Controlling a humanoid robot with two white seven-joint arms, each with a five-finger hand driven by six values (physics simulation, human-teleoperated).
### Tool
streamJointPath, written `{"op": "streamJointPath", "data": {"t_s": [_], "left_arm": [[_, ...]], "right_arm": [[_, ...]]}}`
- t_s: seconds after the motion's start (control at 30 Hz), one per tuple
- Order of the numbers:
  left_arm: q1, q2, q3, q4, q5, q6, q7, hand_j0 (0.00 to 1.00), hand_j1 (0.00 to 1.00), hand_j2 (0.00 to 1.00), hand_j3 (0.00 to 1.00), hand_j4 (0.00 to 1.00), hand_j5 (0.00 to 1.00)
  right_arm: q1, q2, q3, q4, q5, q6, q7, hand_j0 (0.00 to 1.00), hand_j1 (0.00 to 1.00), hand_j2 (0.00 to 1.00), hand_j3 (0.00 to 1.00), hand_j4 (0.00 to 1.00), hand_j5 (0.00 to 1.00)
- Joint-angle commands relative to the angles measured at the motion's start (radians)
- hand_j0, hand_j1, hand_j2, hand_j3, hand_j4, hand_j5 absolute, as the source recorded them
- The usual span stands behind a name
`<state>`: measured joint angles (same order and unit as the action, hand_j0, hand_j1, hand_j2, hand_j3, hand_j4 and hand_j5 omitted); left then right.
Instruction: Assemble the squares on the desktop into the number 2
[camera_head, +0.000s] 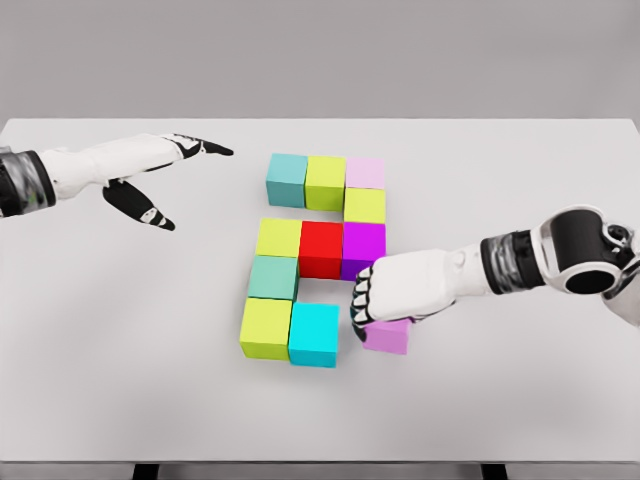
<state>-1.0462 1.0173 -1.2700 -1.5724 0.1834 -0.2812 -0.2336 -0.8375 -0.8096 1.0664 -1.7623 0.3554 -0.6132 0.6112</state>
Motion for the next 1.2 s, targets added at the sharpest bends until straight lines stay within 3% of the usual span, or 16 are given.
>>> {"op": "streamJointPath", "data": {"t_s": [0.0, 0.2, 0.27, 0.3, 0.43, 0.47, 0.53, 0.77, 0.83, 0.93, 1.07, 1.17], "left_arm": [[0.000, -0.003, 0.001, 0.000, 0.004, 0.001, 0.000, 1.00, 1.00, 1.00, 1.00, 1.00, 1.00], [0.000, -0.003, 0.001, 0.000, 0.004, 0.001, 0.000, 1.00, 1.00, 1.00, 1.00, 1.00, 1.00], [0.000, -0.005, 0.001, 0.000, 0.004, 0.001, 0.000, 1.00, 1.00, 1.00, 1.00, 1.00, 1.00], [0.000, -0.005, 0.001, 0.000, 0.004, 0.002, 0.000, 1.00, 1.00, 1.00, 1.00, 1.00, 1.00], [0.000, -0.005, 0.001, 0.000, 0.004, 0.002, 0.000, 1.00, 1.00, 1.00, 1.00, 1.00, 1.00], [0.000, -0.006, 0.001, 0.000, 0.004, 0.002, 0.000, 1.00, 1.00, 1.00, 1.00, 1.00, 1.00], [0.000, -0.009, 0.001, 0.000, 0.004, 0.002, 0.000, 1.00, 1.00, 1.00, 1.00, 1.00, 1.00], [0.002, -0.013, 0.001, 0.000, 0.004, 0.002, 0.000, 1.00, 1.00, 1.00, 1.00, 1.00, 1.00], [0.002, -0.013, 0.001, 0.000, 0.004, 0.001, 0.000, 1.00, 1.00, 1.00, 1.00, 1.00, 1.00], [0.002, -0.013, 0.001, 0.000, 0.004, 0.002, 0.000, 1.00, 1.00, 1.00, 1.00, 1.00, 1.00], [0.002, -0.013, 0.001, 0.000, 0.004, 0.001, 0.000, 1.00, 1.00, 1.00, 1.00, 1.00, 1.00], [0.000, -0.013, 0.001, 0.000, 0.004, 0.001, 0.000, 1.00, 1.00, 1.00, 1.00, 1.00, 1.00]], "right_arm": [[0.000, 0.015, 0.026, 0.000, -0.006, 0.002, 0.000, 0.58, 0.58, 0.58, 0.58, 0.58, 0.58], [-0.003, 0.018, 0.032, 0.000, -0.006, 0.002, 0.000, 0.59, 0.59, 0.59, 0.59, 0.59, 0.59], [-0.003, 0.017, 0.032, 0.000, -0.006, 0.002, 0.000, 0.67, 0.67, 0.67, 0.67, 0.67, 0.67], [-0.003, 0.013, 0.030, 0.000, -0.006, 0.002, 0.000, 0.76, 0.76, 0.76, 0.76, 0.76, 0.76], [-0.003, -0.002, 0.026, 0.000, -0.006, 0.002, 0.000, 0.76, 0.76, 0.76, 0.76, 0.76, 0.76], [-0.003, -0.003, 0.020, 0.000, -0.006, 0.002, 0.000, 0.91, 0.91, 0.91, 0.91, 0.91, 0.91], [-0.002, -0.028, -0.005, 0.001, -0.004, 0.002, 0.000, 0.99, 0.99, 0.99, 0.99, 0.99, 0.99], [0.014, -0.083, -0.094, 0.001, -0.009, 0.002, 0.000, 1.00, 1.00, 1.00, 1.00, 1.00, 1.00], [0.014, -0.092, -0.100, 0.001, -0.075, 0.002, 0.000, 1.00, 1.00, 1.00, 1.00, 1.00, 1.00], [0.017, -0.143, -0.126, 0.001, -0.090, 0.002, 0.000, 1.00, 1.00, 1.00, 1.00, 1.00, 1.00], [0.025, -0.272, -0.157, 0.003, -0.093, 0.002, 0.000, 1.00, 1.00, 1.00, 1.00, 1.00, 1.00], [0.075, -0.321, -0.158, 0.003, -0.090, 0.002, 0.000, 1.00, 1.00, 1.00, 1.00, 1.00, 1.00]]}}
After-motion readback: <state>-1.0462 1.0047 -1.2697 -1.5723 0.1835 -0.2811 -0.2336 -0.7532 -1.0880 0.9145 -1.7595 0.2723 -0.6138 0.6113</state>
